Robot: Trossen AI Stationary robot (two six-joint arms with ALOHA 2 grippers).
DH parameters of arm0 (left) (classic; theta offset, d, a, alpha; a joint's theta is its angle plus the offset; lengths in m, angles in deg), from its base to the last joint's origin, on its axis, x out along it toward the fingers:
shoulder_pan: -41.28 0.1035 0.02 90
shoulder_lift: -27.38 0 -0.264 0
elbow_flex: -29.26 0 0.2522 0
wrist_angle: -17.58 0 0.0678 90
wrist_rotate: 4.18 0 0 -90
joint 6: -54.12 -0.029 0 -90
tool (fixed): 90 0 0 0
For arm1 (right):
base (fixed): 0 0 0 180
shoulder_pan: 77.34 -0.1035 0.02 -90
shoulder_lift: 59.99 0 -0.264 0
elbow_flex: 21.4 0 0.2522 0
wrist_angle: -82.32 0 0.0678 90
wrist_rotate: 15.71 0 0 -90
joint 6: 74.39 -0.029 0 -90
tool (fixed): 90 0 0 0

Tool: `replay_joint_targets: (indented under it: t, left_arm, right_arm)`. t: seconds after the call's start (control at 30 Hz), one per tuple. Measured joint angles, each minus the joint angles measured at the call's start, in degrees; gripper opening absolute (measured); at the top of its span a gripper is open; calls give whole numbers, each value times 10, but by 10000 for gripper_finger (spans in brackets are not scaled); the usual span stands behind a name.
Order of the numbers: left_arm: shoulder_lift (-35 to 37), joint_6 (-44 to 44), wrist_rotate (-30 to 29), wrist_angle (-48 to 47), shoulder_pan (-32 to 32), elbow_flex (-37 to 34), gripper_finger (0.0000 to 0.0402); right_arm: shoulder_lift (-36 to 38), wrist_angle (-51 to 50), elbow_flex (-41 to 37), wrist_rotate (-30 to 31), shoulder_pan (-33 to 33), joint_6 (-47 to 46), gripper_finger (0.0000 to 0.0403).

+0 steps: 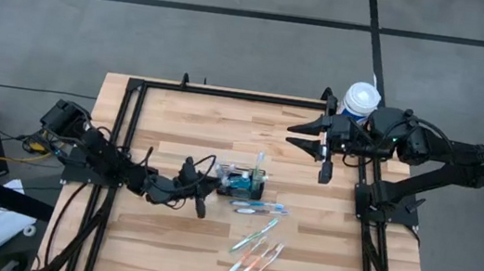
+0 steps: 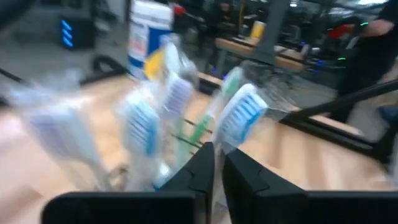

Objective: Pick & Place toothbrushing station
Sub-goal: Put the blue toothbrush into the black wire organizer

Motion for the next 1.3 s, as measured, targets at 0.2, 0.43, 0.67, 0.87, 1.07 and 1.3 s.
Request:
replay_joint_targets:
  t: [0.2, 0.43, 0.67, 0.87, 1.07, 1.3]
  left_arm:
    - [0, 100, 42, -7, 5, -20, 97]
    - [29, 164, 43, 1, 5, -22, 203]
    - [118, 121, 60, 5, 2, -21, 245]
    - [231, 54, 93, 9, 3, 6, 228]
    - [245, -7, 155, -141, -4, 166, 199]
    - [189, -8, 204, -497, 15, 371, 194]
  right_arm:
    - [0, 16, 0, 0, 0, 0, 93]
    - [0, 30, 0, 0, -7, 0, 93]
    - [0, 38, 0, 0, -9, 0, 93]
    - [0, 55, 0, 0, -9, 6, 93]
    - [0, 56, 0, 0, -6, 20, 93]
    - [1, 3, 0, 3, 3, -26, 93]
